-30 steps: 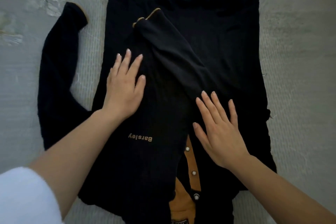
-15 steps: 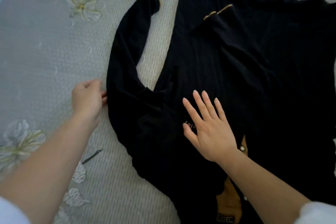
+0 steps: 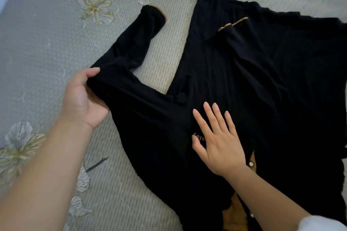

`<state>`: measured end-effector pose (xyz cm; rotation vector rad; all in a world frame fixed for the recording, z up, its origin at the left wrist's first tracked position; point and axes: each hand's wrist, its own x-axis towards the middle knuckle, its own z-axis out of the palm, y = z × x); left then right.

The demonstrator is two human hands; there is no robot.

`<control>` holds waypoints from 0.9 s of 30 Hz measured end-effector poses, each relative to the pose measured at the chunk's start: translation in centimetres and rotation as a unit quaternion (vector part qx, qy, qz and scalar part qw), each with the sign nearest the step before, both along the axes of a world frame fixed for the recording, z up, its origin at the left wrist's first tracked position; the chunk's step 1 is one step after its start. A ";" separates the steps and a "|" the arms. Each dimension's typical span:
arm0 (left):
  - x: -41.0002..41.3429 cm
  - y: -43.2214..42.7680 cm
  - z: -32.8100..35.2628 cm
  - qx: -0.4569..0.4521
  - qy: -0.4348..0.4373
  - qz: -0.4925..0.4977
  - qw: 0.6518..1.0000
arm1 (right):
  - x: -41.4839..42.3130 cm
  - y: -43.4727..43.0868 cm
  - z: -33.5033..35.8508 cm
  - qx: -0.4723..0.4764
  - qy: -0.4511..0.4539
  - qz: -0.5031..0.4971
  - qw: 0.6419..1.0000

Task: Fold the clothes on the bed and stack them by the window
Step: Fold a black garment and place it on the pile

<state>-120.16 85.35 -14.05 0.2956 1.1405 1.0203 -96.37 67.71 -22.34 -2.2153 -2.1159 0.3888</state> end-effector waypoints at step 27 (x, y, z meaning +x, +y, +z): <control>7.7 -9.9 -7.9 0.455 0.599 -0.469 0.464 | 7.6 13.7 5.4 0.121 0.296 -0.353 0.879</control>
